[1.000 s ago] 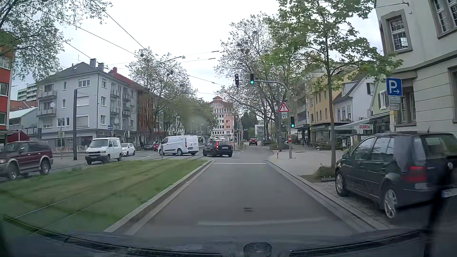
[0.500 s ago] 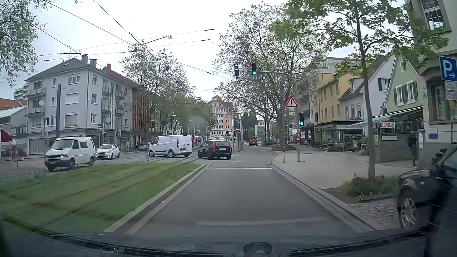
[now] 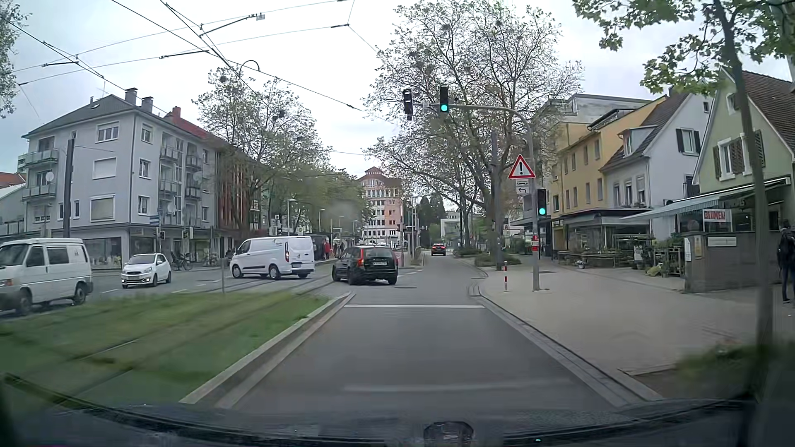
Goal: Follow the waypoints while adhering to traffic rules and regulations
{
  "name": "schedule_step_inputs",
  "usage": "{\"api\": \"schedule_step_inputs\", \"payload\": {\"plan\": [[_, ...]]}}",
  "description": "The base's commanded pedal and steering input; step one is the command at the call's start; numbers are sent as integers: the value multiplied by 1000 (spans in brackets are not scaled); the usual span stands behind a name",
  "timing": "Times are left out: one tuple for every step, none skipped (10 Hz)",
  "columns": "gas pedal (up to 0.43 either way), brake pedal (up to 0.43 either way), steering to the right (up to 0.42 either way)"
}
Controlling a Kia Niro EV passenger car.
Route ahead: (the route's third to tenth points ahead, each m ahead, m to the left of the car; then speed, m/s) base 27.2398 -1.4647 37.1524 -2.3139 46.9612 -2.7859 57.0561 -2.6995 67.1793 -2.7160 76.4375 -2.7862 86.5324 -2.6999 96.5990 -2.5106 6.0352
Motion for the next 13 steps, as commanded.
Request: {"api": "schedule_step_inputs", "payload": {"plan": [[138,0,13],[138,0,14],[138,0,14],[138,0,14],[138,0,14],[138,0,15],[130,0,15],[130,0,15],[130,0,16],[130,0,19],[130,0,23],[110,0,28],[98,0,30]]}}
